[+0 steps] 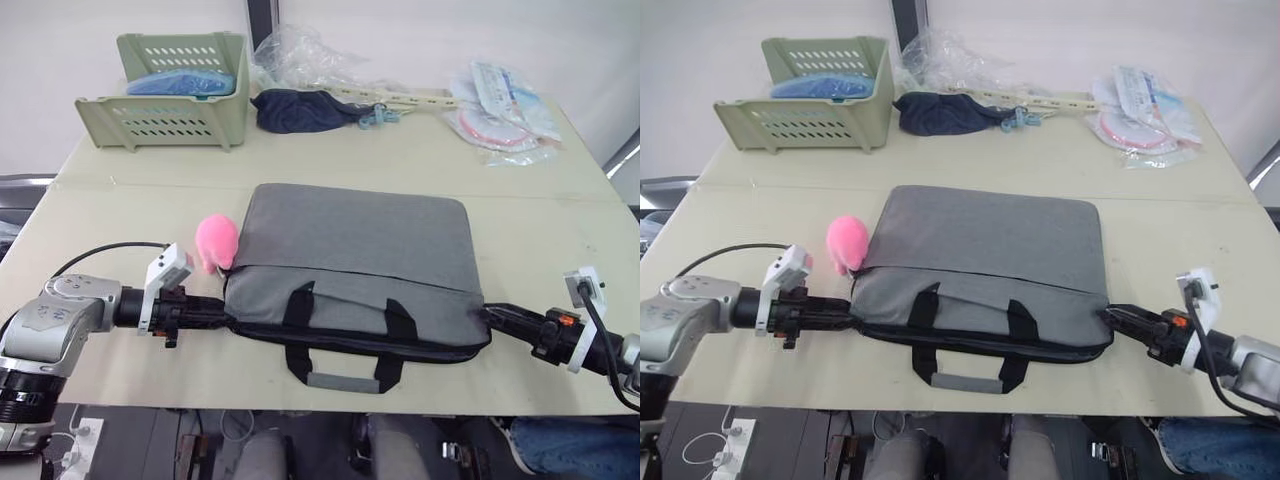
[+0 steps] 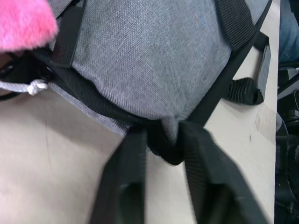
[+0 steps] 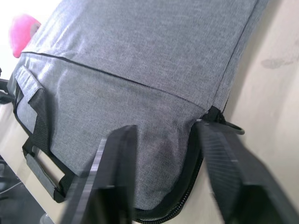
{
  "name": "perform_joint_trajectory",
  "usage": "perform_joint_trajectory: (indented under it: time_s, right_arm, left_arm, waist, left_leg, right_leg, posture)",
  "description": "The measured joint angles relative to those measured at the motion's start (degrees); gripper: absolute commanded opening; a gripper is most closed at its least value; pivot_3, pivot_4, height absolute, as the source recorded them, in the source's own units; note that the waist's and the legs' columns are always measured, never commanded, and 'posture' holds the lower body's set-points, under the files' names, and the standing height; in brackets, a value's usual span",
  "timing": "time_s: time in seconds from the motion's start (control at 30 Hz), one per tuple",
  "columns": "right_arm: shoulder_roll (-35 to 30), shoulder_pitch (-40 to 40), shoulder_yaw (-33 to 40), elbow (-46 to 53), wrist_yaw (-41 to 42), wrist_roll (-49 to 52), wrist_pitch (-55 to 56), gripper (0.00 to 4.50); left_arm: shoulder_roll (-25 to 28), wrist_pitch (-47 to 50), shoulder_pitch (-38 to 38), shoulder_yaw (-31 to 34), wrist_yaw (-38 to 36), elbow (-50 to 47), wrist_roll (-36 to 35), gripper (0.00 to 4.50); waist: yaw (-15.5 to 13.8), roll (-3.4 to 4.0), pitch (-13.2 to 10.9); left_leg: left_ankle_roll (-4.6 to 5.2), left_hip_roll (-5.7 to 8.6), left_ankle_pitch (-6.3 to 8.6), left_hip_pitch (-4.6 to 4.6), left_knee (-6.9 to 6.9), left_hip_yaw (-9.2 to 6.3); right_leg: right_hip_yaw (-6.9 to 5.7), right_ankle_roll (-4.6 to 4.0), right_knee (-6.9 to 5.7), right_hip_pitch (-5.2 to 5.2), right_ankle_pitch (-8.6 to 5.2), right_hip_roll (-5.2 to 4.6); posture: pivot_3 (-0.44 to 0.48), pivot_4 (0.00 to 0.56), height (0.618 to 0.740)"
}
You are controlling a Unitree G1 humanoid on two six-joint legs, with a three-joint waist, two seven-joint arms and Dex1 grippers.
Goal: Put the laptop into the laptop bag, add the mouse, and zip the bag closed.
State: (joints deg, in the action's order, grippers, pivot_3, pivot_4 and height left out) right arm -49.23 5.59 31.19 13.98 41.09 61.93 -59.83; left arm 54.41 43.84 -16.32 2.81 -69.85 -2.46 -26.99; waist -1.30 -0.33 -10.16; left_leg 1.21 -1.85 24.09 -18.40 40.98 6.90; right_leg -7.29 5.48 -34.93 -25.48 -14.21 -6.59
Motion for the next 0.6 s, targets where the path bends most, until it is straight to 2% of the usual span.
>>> perform_joint_trajectory:
  time_s: [0.07, 0.1, 0.13, 0.2, 0.33, 0.47, 0.6]
  right_arm:
    - [-0.22, 0.85, 2.3, -0.67, 0.71, -0.21, 0.77, 4.5]
    - [-0.99, 2.0, 3.99, -1.62, 1.63, -1.05, 1.63, 4.5]
    - [-1.75, 2.76, 5.13, -2.8, 2.35, -2.02, 2.32, 4.5]
    - [-3.02, 3.83, 6.76, -4.38, 4.21, -4.75, 4.92, 4.5]
    - [-4.9, 4.28, 6.67, -9.35, 6.78, -21.07, 25.32, 4.5]
    - [-4.93, 2.32, 3.05, -18.1, 7.39, -36.52, 49.03, 4.5]
    - [-5.86, 0.63, -0.51, -29.7, 8.41, -45.37, 63.6, 4.5]
  left_arm:
    - [1.37, 0.07, 0.99, 2.19, -0.35, 2.55, -0.45, 3.76]
    - [2.81, 0.06, 1.73, 3.84, -0.74, 4.32, -0.68, 4.18]
    - [3.86, -0.08, 2.03, 5.23, -1.0, 5.74, -0.69, 4.35]
    - [5.37, -1.25, 2.1, 7.5, -1.37, 8.21, -0.69, 4.35]
    - [5.14, -9.12, -2.19, 12.61, 1.37, 20.15, 0.63, 4.35]
    - [-0.06, -29.38, -8.21, 18.86, 6.72, 33.17, 2.57, 4.35]
    - [-0.04, -41.85, -10.0, 15.96, 7.9, 43.0, 9.15, 4.35]
  waist:
    - [0.0, 0.01, -0.01]
    - [0.01, 0.02, -0.01]
    - [0.02, 0.02, -0.01]
    - [-0.01, 0.02, -0.01]
    - [-0.05, 0.04, -0.02]
    - [0.3, 0.05, -0.02]
    - [1.12, 0.04, -0.02]
  left_leg:
    - [0.0, -0.02, 0.0, -0.03, 0.0, 0.0]
    - [0.02, -0.01, 0.01, -0.04, -0.01, 0.01]
    - [0.03, -0.01, 0.02, -0.04, -0.03, 0.01]
    - [0.07, 0.01, 0.04, -0.03, -0.03, 0.02]
    - [0.06, 0.03, 0.05, -0.04, 0.0, 0.09]
    - [0.02, 0.04, 0.07, 0.0, -0.06, 0.38]
    - [0.0, 0.05, 0.08, -0.02, -0.11, 0.45]
  right_leg:
    - [-0.03, 0.0, 0.02, -0.02, 0.0, 0.02]
    - [-0.03, -0.01, 0.02, -0.05, 0.0, 0.02]
    - [-0.03, 0.0, 0.06, -0.05, 0.0, 0.01]
    - [0.0, 0.0, 0.08, -0.04, 0.0, -0.01]
    - [-0.02, 0.01, 0.09, -0.02, 0.0, -0.03]
    - [-0.06, 0.02, 0.04, -0.04, 0.01, -0.05]
    - [-0.22, 0.02, 0.13, -0.04, 0.01, -0.03]
  posture:
    - [0.0, 0.15, 0.74]
    - [0.0, 0.15, 0.74]
    - [0.0, 0.15, 0.74]
    - [0.0, 0.15, 0.74]
    - [0.0, 0.15, 0.74]
    - [0.0, 0.15, 0.74]
    - [0.0, 0.15, 0.74]
